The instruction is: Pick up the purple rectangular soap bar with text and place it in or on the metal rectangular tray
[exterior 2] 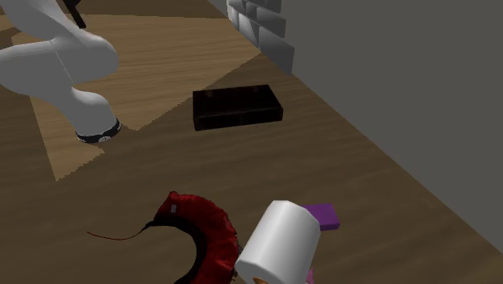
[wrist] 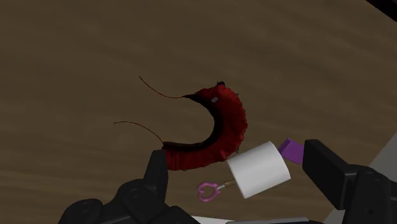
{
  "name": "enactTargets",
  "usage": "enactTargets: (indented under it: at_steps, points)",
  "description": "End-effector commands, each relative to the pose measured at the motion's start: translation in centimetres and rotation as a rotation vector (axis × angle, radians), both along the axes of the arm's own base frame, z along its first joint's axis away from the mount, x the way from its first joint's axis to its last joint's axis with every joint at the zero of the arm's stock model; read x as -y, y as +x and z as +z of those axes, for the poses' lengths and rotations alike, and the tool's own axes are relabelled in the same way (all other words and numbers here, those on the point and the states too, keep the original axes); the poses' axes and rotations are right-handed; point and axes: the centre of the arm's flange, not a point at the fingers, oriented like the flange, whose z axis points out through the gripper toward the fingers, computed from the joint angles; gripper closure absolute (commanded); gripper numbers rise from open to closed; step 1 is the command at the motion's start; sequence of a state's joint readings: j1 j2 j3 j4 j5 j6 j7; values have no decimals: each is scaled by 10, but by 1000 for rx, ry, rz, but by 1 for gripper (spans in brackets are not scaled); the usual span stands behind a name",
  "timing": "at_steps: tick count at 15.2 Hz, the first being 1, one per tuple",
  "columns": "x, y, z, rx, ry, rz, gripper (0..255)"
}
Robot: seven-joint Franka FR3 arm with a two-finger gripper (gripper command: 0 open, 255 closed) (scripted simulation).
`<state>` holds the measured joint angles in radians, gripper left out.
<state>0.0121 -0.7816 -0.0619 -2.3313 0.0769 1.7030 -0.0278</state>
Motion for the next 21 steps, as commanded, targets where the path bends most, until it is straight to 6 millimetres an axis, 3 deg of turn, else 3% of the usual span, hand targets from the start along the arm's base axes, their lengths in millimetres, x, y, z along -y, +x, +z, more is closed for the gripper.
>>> enactTargets:
  at_steps: [1,11,21]
  points:
    - [0,0,0,0,0,0,0]
    - [-54,107,-68,-25,-40,208,0]
    - [-125,199,-141,-50,-81,416,0]
